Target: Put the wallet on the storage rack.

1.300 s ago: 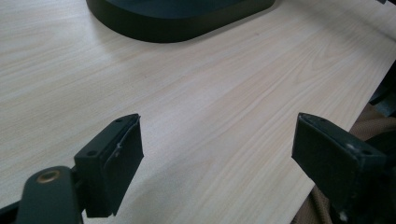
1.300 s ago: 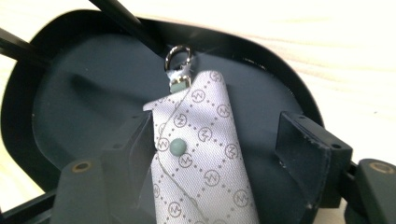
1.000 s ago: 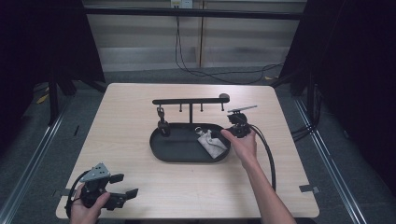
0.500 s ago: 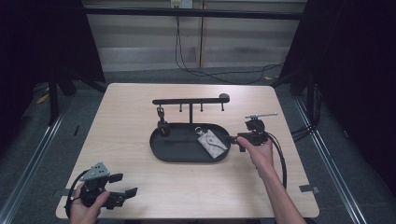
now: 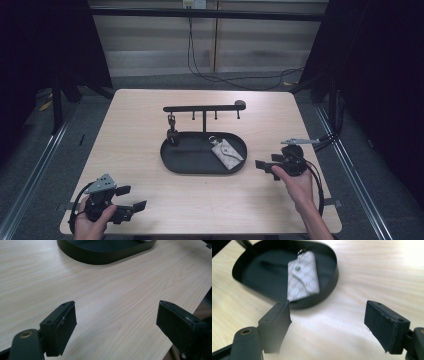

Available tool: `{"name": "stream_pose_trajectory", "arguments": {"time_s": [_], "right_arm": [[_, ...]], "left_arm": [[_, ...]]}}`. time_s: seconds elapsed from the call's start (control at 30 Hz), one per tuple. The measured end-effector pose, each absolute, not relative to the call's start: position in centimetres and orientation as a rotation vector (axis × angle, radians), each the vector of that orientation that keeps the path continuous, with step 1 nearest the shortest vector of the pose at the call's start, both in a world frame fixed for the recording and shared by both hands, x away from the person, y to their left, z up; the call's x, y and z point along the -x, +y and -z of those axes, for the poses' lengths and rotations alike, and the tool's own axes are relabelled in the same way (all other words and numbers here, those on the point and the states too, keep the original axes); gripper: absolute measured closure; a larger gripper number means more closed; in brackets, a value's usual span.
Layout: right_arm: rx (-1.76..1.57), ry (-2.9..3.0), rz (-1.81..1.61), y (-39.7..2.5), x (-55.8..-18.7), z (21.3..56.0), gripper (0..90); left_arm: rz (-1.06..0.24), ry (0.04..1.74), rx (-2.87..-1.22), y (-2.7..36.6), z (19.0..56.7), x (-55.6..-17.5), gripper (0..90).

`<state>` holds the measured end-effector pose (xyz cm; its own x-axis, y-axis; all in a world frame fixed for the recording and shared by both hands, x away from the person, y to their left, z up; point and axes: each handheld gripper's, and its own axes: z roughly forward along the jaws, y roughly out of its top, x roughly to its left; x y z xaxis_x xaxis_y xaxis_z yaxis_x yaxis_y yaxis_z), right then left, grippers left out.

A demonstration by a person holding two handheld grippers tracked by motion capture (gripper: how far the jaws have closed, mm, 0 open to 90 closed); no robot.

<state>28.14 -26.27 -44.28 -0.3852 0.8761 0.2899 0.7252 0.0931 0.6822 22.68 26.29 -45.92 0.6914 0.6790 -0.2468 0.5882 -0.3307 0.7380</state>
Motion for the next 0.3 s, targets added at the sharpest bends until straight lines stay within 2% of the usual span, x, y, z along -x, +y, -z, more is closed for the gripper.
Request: {"name": "stream_pose_trajectory", "arguments": {"time_s": [0.17, 0.3], "right_arm": [[-1.593, 2.144, -1.176, -27.3, -25.8, 44.3, 21.2], [-1.628, 2.151, -1.096, -28.4, -24.6, 45.6, 20.1]], "left_arm": [[-0.135, 0.971, -2.033, 26.3, 45.9, -22.6, 16.3], [-0.138, 0.979, -2.031, 26.3, 45.9, -22.7, 16.5]]}}
